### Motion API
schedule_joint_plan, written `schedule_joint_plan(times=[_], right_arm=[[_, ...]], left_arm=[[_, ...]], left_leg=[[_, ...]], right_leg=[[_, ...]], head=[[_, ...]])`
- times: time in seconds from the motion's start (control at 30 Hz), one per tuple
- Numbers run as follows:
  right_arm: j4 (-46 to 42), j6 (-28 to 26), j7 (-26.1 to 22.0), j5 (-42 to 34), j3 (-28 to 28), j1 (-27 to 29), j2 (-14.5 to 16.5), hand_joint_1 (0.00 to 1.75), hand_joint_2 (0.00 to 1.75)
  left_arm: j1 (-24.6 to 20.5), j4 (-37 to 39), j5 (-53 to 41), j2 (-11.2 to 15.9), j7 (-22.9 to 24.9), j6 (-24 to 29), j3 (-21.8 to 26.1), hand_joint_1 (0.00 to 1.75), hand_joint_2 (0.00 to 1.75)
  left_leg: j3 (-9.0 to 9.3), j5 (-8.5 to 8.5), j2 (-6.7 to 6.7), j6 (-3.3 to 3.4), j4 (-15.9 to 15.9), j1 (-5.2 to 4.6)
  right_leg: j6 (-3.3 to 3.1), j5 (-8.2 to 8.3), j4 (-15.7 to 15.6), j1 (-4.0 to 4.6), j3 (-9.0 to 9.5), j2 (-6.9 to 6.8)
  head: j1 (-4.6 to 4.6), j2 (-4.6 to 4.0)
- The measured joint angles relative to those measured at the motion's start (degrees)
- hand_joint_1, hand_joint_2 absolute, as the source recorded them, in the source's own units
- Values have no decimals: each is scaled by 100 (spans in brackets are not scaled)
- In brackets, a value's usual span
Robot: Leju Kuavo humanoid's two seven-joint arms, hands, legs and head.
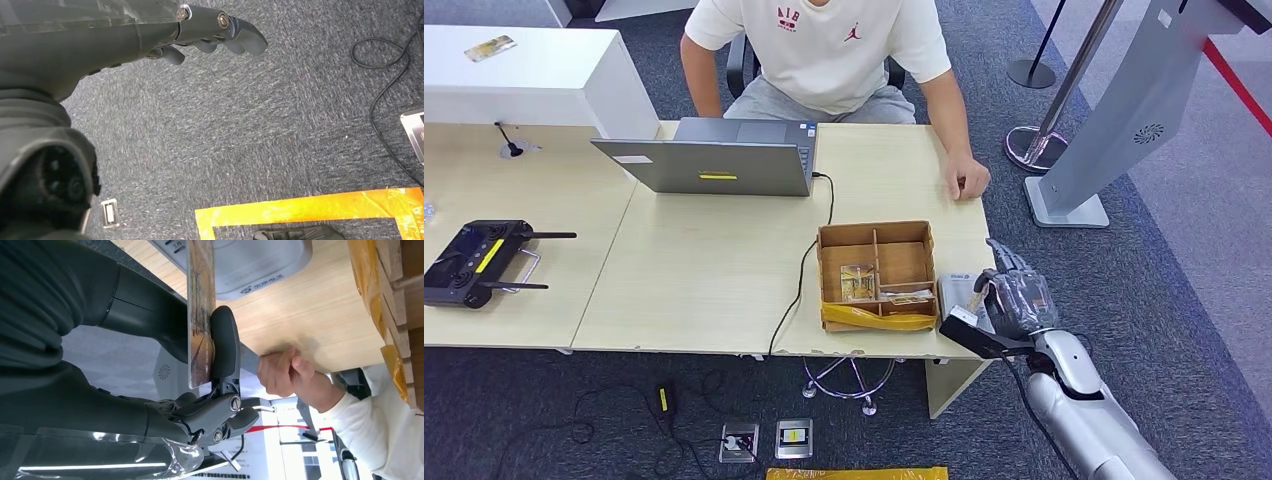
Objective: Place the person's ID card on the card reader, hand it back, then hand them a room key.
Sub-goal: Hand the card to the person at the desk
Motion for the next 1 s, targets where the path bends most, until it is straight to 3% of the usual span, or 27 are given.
schedule_joint_plan(times=[0.23,0.47,0.67,1.0], right_arm=[[-21,33,-175,80,-155,-851,-17,175,175],[185,-88,-683,430,-316,-2482,19,175,175],[1073,-218,-871,770,-296,-3713,355,175,175],[2205,-148,-737,960,-203,-4269,846,175,175]], left_arm=[[-6,0,-113,-1,-88,36,-1,0,0],[-91,0,-225,-5,-91,48,-45,0,0],[-211,0,-338,-42,-27,-8,-129,0,0],[-305,0,-426,-39,69,-65,-250,0,0]], left_leg=[[2,2,15,0,1,-1],[0,5,15,0,1,-1],[-2,5,12,0,1,0],[-5,5,3,0,1,1]], right_leg=[[0,7,1,-1,-3,10],[-1,9,4,-2,-5,10],[-1,9,5,0,-6,6],[-2,8,4,1,-5,1]], head=[[-1,0],[-1,0],[-1,0],[0,0]])
